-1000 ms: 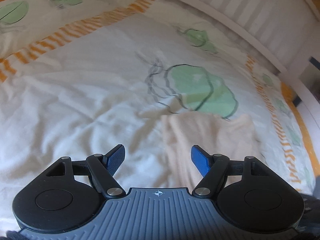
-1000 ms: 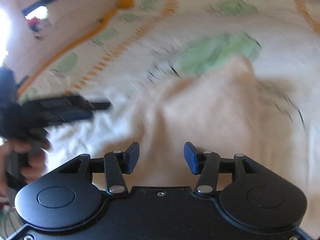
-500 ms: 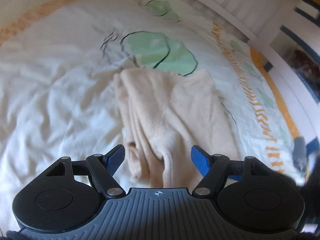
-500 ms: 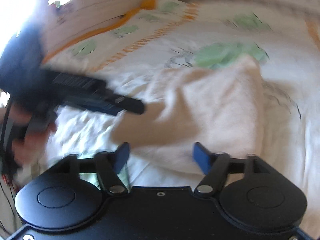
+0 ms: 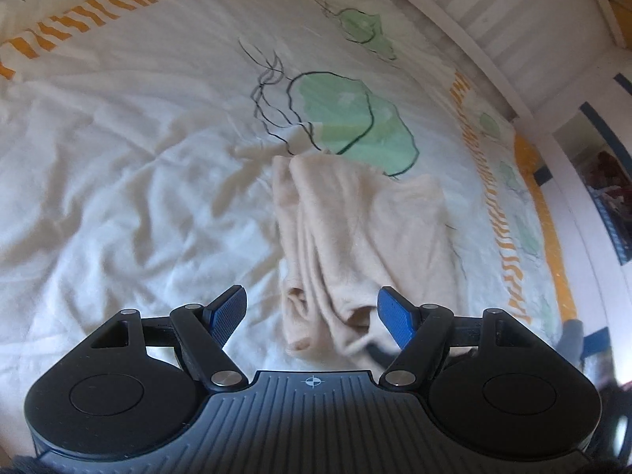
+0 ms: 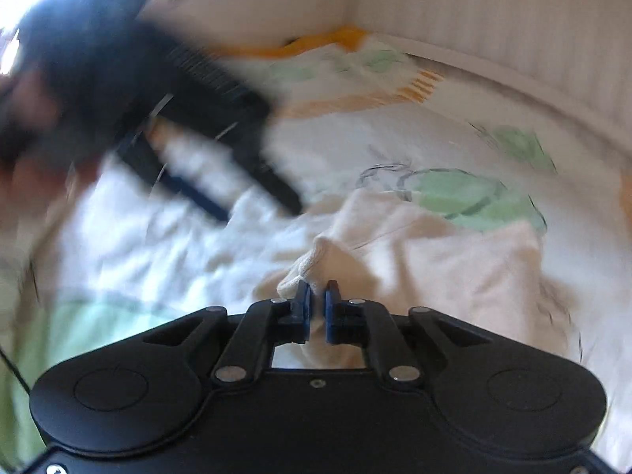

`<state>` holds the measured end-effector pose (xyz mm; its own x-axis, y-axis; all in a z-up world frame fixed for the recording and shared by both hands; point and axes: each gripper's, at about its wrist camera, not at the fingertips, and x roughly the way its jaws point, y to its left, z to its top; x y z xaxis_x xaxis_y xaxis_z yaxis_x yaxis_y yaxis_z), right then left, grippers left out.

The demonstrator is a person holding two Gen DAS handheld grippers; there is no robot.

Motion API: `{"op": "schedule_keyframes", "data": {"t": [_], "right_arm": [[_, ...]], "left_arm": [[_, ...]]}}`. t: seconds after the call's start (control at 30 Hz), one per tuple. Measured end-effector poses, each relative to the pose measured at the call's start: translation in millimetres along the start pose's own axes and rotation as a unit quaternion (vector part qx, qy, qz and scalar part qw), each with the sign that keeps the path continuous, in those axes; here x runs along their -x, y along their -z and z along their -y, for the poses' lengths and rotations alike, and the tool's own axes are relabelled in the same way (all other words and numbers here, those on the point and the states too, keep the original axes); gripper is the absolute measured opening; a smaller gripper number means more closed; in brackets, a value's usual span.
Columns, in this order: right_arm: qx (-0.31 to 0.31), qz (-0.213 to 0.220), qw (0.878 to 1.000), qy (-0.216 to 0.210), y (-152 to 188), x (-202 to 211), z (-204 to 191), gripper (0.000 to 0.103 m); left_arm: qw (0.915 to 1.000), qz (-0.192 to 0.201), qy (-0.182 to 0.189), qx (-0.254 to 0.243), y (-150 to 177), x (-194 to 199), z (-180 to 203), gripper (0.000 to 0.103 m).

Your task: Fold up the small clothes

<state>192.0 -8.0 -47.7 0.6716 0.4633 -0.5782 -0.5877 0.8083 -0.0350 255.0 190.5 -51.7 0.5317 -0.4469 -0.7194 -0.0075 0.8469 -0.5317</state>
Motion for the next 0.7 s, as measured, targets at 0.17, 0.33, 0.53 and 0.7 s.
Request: {"op": "schedule_keyframes", "data": {"t": [0.17,0.33,0.53,0.7], "right_arm": [[-0.106,0.017,0.994,-0.015,-3.9,15.0,36.5,0.011],[-0.152,0.025,0.988,-0.022,-4.4,21.9,52.5,0.011],[-0.154,0.027,0.987,-0.027,-1.0,22.7,55.3,0.011],[-0.14,0.026,0.989,-0.033,0.9,20.9,50.8,0.011]], "left_arm": [[0.9979,-0.024,0.053,0.027,-9.6,-21.6,7.3,0.072],[0.9921,-0.062,0.087,0.065,-19.6,-56.7,11.6,0.072],[0.9896,-0.063,0.102,0.078,-33.0,-83.0,17.6,0.073],[0.994,-0.06,0.058,0.072,-47.4,-99.5,13.0,0.072]]}}
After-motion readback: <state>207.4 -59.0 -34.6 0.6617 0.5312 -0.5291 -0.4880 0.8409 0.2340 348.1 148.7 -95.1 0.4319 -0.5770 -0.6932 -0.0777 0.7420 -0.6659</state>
